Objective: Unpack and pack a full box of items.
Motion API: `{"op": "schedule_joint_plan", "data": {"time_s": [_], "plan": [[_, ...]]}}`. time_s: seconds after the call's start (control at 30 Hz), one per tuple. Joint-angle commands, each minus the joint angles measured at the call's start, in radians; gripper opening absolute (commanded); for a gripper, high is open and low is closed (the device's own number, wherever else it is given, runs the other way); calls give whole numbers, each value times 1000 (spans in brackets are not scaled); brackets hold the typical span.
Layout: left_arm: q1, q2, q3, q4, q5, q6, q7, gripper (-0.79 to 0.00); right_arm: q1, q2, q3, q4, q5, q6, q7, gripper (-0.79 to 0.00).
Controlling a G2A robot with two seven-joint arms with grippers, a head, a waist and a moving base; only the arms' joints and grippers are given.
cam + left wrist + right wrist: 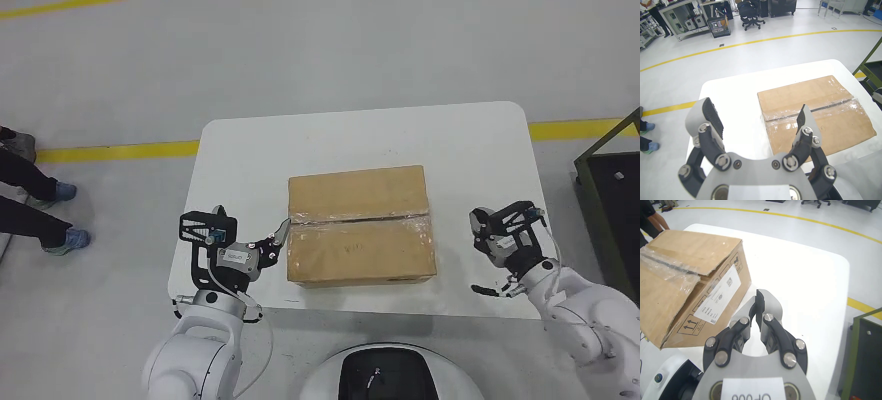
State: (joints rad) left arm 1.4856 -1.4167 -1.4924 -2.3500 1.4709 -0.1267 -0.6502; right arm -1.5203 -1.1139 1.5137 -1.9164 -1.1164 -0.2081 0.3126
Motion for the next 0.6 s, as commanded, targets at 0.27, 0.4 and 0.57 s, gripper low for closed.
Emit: {"op": "schedule_joint_plan", "data": {"time_s": [0.27, 0.4, 0.57], "plan": [[0, 0, 0, 0, 0, 0, 0, 0, 109, -16, -153, 88, -29, -41, -14, -785], [0, 0, 0, 0, 0, 0, 0, 0, 116, -20, -179, 91, -20, -57, -9, -785], [0, 0, 0, 0, 0, 0, 0, 0, 131, -23, -205, 97, -18, -66, 4, -785]]}}
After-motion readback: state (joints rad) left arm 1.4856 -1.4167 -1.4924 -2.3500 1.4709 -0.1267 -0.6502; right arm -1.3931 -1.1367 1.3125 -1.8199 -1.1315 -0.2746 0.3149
